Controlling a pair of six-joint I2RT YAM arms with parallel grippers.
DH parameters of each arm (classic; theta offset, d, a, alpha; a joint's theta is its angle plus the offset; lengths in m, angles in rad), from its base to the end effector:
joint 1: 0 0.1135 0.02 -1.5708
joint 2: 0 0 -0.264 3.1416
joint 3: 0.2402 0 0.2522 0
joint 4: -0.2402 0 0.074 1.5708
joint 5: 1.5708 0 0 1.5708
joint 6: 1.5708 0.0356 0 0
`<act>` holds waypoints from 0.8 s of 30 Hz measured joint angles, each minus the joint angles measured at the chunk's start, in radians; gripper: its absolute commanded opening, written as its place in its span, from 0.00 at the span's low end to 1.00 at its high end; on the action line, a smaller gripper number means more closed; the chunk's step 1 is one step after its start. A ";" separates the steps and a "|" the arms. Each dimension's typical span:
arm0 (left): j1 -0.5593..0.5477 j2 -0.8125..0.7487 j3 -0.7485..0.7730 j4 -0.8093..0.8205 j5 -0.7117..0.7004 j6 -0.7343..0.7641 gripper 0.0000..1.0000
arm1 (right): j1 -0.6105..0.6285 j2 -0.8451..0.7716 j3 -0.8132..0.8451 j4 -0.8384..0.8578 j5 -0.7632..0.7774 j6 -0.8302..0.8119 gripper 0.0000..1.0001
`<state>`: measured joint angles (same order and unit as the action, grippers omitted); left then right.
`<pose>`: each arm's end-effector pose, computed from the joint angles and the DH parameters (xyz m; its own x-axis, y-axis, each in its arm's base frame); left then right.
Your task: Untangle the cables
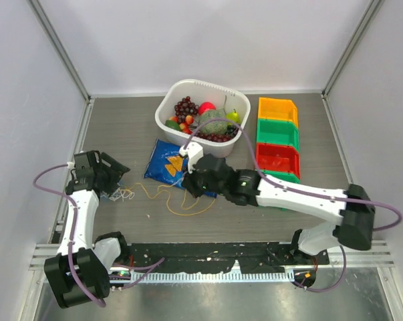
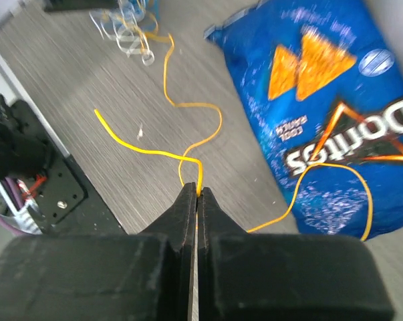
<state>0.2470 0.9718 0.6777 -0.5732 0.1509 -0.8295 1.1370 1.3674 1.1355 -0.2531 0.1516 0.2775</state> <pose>0.1891 0.0421 0.2347 -0.3906 -0.8505 -0.3523 -0.6449 0.5259 -0.5545 0.1375 0.2840 0.3232 -0.4188 -0.2598 -0.8701 -0.7550 0.6321 0.1746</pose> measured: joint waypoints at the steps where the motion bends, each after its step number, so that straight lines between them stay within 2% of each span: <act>1: 0.000 -0.001 -0.008 0.001 0.005 -0.001 0.77 | 0.000 0.044 -0.003 0.008 -0.017 0.011 0.01; 9: 0.000 0.013 -0.067 0.019 0.043 -0.020 0.75 | -0.002 0.324 -0.016 0.144 -0.137 0.104 0.05; 13: 0.000 0.017 -0.111 0.053 0.068 -0.034 0.75 | -0.015 0.428 -0.015 0.220 -0.186 0.168 0.15; 17: 0.000 0.034 -0.121 0.061 0.082 -0.035 0.75 | -0.042 0.482 -0.025 0.292 -0.235 0.246 0.31; 19: 0.000 0.039 -0.121 0.065 0.083 -0.035 0.75 | -0.058 0.492 -0.035 0.334 -0.259 0.280 0.45; 24: 0.000 0.042 -0.121 0.069 0.086 -0.035 0.76 | -0.089 0.504 -0.050 0.406 -0.289 0.321 0.53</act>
<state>0.2474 1.0138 0.5564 -0.5041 0.2367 -0.8642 1.0477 1.8717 1.0859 0.1524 -0.1371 0.5983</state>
